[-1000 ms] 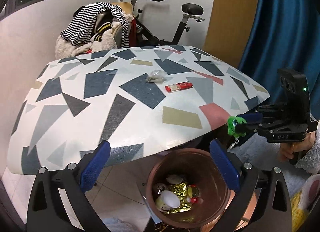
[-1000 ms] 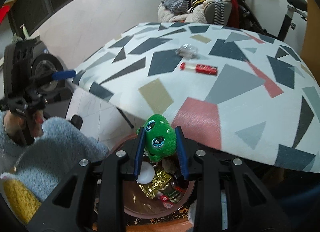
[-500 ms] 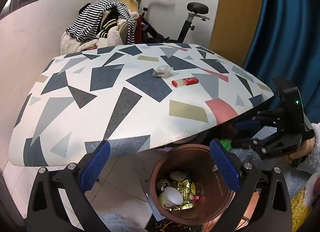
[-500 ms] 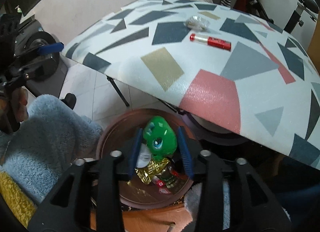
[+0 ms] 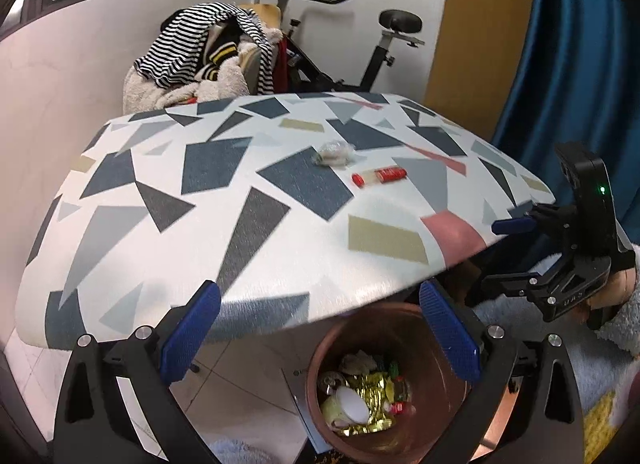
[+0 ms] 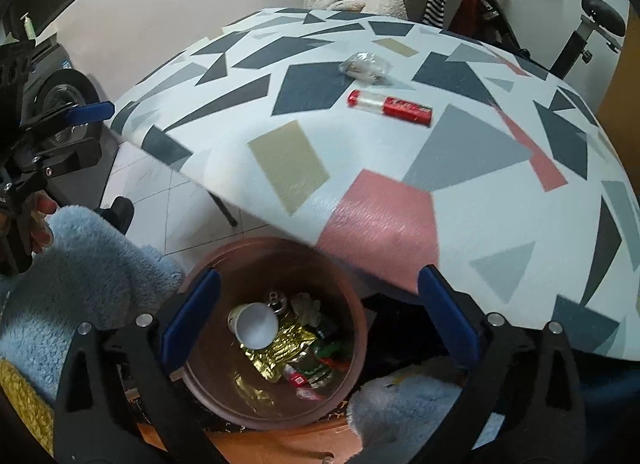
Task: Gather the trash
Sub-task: 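Grasp the red lighter with right tool while left tool grasps clear plastic wrapper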
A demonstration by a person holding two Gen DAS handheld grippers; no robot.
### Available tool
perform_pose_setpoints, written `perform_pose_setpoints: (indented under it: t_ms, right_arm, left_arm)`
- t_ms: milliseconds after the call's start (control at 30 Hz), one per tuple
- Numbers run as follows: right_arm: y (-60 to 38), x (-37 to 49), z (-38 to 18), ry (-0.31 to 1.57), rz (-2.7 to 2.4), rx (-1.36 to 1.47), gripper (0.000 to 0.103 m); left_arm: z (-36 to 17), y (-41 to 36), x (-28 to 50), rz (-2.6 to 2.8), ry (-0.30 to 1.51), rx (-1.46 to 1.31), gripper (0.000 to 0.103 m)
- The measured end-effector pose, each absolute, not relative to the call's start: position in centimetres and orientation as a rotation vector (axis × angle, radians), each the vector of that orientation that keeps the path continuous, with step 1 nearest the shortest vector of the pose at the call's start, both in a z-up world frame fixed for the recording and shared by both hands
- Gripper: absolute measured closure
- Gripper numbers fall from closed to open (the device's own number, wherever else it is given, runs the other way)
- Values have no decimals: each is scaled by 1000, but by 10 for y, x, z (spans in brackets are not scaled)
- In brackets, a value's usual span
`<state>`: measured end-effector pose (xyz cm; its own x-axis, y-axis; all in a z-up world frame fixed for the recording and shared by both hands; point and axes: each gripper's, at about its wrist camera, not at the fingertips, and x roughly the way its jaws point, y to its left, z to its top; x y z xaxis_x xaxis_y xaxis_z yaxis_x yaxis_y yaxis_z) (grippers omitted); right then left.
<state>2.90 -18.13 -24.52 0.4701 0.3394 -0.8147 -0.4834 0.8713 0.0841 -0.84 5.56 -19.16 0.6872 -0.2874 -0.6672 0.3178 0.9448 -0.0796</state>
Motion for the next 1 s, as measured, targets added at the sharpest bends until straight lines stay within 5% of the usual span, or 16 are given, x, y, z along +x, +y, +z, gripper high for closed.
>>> perform_pose_setpoints:
  t_ms: [1000]
  right_arm:
    - [-188,152,-245,976,359,54,6]
  left_arm:
    - [-197,79,50,-315,743,-11,6]
